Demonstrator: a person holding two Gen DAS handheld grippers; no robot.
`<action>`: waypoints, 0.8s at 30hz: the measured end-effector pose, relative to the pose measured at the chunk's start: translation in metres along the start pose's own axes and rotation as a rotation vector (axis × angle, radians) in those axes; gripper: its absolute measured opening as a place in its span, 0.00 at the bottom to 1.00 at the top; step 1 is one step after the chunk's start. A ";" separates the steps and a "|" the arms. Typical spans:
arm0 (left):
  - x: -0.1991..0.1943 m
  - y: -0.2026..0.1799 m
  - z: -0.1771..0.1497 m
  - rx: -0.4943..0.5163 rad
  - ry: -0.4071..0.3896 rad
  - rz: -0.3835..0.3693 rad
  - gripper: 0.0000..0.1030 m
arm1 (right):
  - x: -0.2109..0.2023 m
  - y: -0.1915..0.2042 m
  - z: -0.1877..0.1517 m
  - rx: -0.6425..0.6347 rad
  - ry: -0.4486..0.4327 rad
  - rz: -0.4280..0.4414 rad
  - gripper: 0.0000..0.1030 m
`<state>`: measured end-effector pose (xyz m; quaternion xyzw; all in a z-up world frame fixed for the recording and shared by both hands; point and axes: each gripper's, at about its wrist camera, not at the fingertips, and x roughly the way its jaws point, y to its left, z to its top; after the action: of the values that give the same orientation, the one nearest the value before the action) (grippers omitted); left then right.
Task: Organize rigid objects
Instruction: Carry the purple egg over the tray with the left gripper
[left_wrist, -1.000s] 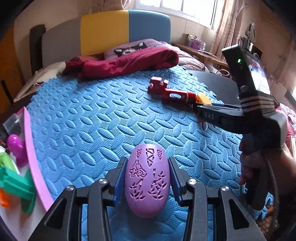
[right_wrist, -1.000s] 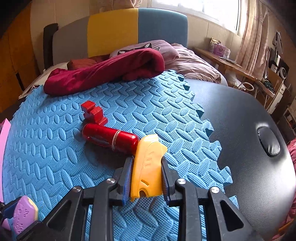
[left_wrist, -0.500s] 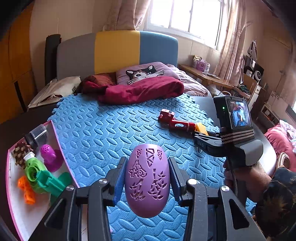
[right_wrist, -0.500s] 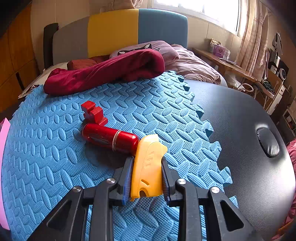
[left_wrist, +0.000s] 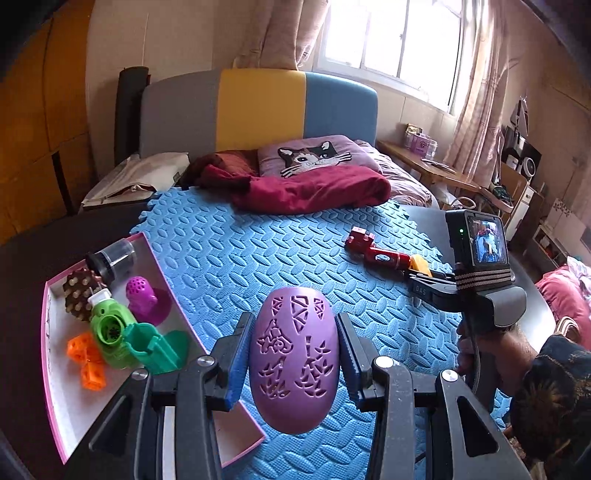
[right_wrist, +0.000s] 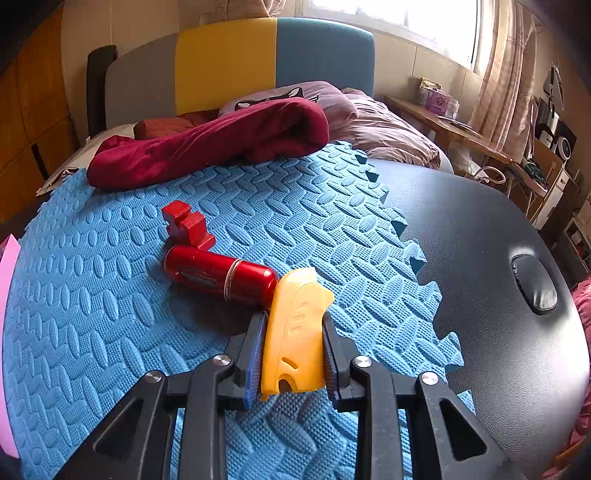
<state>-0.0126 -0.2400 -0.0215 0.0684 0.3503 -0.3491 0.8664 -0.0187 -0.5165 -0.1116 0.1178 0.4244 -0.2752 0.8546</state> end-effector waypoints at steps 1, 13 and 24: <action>-0.001 0.002 0.000 -0.003 -0.001 0.002 0.43 | 0.000 0.000 0.000 0.000 0.000 0.000 0.27; -0.016 0.024 -0.006 -0.042 -0.009 0.030 0.43 | -0.001 0.000 0.000 -0.003 0.000 -0.004 0.27; -0.035 0.052 -0.010 -0.090 -0.027 0.056 0.43 | -0.001 0.000 0.000 -0.004 -0.001 -0.005 0.27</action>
<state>-0.0025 -0.1781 -0.0130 0.0346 0.3517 -0.3095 0.8828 -0.0189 -0.5158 -0.1105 0.1149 0.4249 -0.2765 0.8543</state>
